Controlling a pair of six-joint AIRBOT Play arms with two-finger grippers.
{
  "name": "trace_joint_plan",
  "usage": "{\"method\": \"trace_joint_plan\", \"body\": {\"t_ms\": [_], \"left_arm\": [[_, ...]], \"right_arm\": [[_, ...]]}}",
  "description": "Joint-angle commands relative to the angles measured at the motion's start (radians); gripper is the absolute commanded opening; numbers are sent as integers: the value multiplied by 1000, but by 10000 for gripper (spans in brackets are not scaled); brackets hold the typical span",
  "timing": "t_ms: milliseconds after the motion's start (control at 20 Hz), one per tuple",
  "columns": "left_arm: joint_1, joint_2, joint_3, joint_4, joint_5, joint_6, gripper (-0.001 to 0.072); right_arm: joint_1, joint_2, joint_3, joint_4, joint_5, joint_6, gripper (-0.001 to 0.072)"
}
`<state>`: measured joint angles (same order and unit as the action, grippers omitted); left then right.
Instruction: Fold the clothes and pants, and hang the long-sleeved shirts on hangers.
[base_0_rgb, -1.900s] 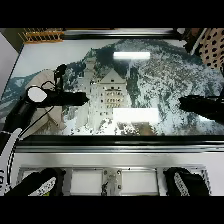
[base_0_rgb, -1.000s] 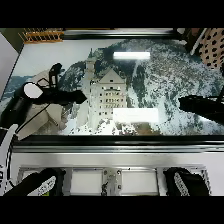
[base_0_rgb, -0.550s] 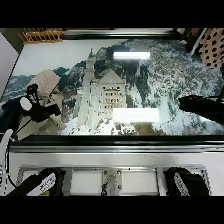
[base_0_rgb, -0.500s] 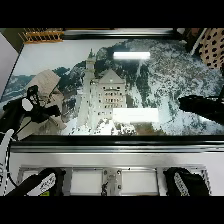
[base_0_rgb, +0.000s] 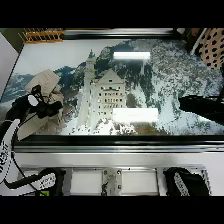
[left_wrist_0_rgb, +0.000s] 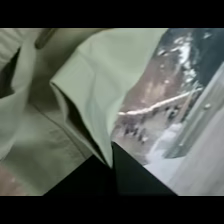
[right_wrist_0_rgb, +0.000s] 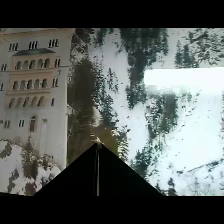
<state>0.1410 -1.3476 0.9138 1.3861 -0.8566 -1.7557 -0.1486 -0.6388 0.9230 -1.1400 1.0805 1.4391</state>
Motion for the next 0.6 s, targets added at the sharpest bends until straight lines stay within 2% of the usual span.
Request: {"method": "trace_joint_plan", "body": {"t_ms": [0,250,350,550], "left_arm": [[-79,23,107,-83,-1,13,7],[-398,110,407,-105,14,13,7],[-558,103,547,-105,59,13,7],[-859,-9,776,-103,212,13,7]], "right_arm": [[0,0,0,0,0,0,11],[0,0,1,50,-21,-11,11],[-19,2,25,-27,-101,-58,9],[-154,3,127,-158,-164,5,8]]}}
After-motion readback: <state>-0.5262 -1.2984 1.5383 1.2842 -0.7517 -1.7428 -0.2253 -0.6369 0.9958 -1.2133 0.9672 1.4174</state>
